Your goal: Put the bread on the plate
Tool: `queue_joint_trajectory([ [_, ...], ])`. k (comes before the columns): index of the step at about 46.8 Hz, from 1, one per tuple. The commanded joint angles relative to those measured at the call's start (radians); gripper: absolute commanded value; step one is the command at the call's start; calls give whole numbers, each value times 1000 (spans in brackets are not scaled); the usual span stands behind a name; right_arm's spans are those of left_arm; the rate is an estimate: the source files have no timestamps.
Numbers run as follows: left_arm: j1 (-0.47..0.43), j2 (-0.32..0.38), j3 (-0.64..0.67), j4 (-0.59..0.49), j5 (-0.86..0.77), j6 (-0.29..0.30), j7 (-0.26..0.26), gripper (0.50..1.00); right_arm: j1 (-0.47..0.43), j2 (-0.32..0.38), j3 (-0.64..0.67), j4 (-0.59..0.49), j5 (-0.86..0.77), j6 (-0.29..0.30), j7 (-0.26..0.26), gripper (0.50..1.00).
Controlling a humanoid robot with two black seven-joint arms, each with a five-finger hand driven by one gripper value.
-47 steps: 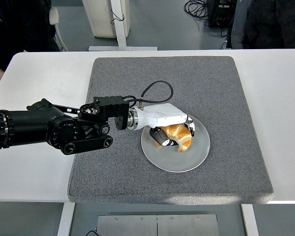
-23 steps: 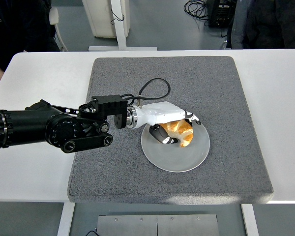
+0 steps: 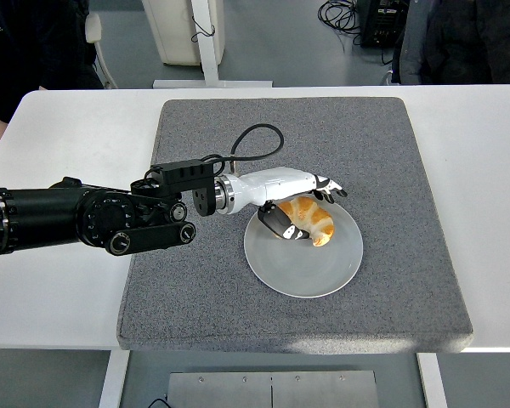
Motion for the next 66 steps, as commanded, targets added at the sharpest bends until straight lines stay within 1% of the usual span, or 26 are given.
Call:
queue_joint_trajectory([
  [1, 1, 1, -2, 0, -47, -3, -2, 898, 0, 0, 0, 0, 0, 0, 0, 1000],
  [5, 4, 3, -10, 0, -103, -13, -5, 955, 0, 0, 0, 0, 0, -1, 0, 1000],
  [7, 4, 3, -19, 0, -135, -20, -5, 966, 0, 0, 0, 0, 0, 0, 0, 1000],
  [11, 5, 7, -44, 2, -199, -39, -9, 971, 0, 0, 2, 0, 0, -1, 0, 1000],
  [19, 2, 27, -125, 9, -311, -39, -11, 974, 0, 0, 2, 1, 0, 0, 0, 1000],
  [25, 2, 46, -223, 31, -365, -39, -8, 974, 0, 0, 2, 1, 0, 0, 0, 1000],
  [30, -4, 47, -306, 98, -428, -39, -3, 974, 0, 0, 2, 1, 0, 0, 0, 1000],
  [34, -7, 41, -379, 185, -483, -39, -2, 974, 0, 0, 2, 1, 0, -1, 0, 1000],
  [39, 2, 26, -507, 301, -515, -40, 0, 974, 0, 0, 0, 1, 0, 0, 0, 1000],
  [43, 21, -3, -591, 351, -529, -43, -2, 974, 0, 0, 0, 1, 0, 0, 0, 1000],
  [48, 62, -9, -674, 385, -580, -45, -3, 974, 0, 0, 0, 1, 0, 0, 0, 1000],
  [51, 91, -8, -722, 390, -632, -60, -3, 974, 0, 0, -2, 1, 0, 0, 0, 1000],
  [58, 148, 0, -826, 419, -750, -125, -3, 974, 0, 0, 2, 1, 0, 0, 0, 1000],
  [66, 188, 1, -933, 492, -765, -186, -2, 974, 0, 0, 2, 1, 0, 0, 0, 1000],
])
